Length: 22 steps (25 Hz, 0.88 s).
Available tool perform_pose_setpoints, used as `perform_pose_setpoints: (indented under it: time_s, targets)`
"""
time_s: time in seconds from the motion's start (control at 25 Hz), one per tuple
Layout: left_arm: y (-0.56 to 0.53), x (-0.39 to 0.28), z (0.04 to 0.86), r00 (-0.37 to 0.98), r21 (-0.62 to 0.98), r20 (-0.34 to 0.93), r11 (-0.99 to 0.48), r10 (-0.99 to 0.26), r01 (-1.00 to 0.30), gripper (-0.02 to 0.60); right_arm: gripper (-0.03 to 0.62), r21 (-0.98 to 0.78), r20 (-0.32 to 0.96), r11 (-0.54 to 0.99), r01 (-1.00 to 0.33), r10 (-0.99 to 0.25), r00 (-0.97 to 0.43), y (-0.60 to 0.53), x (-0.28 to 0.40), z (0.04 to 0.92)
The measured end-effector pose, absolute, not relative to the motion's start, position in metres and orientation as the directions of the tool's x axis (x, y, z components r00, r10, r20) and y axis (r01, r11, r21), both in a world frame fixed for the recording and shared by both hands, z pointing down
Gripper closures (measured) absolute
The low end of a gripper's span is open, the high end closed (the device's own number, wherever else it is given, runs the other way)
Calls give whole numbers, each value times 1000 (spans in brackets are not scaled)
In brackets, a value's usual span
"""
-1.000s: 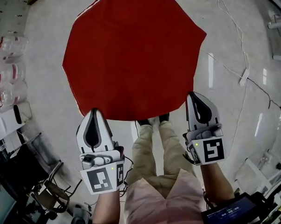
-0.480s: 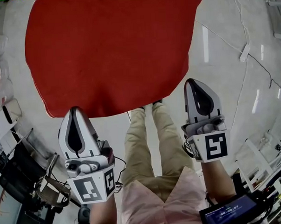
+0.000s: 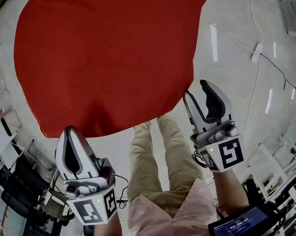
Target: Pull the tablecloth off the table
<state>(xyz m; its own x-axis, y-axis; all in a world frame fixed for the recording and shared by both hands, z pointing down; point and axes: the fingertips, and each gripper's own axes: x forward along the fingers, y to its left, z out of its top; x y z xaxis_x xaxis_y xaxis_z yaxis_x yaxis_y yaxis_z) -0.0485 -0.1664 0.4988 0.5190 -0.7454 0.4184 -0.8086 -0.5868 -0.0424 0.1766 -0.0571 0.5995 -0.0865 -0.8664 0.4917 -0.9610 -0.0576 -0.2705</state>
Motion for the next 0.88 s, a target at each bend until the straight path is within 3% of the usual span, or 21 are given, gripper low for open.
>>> perform_pose_setpoints:
  time_s: [0.12, 0.32, 0.88]
  targets:
    - [-168, -43, 506, 511, -41, 433, -583, -742, -812, 555, 319, -360, 439, -27, -932, -887, -144, -60, 178, 608]
    - [-172, -38, 516, 509, -36, 449, -584, -734, -811, 555, 242, -542, 336, 42, -839, -904, -263, -67, 178, 617]
    - [-186, -38, 523, 490, -19, 472, -564, -733, -825, 555, 221, -852, 149, 119, -510, -878, -455, -85, 170, 643]
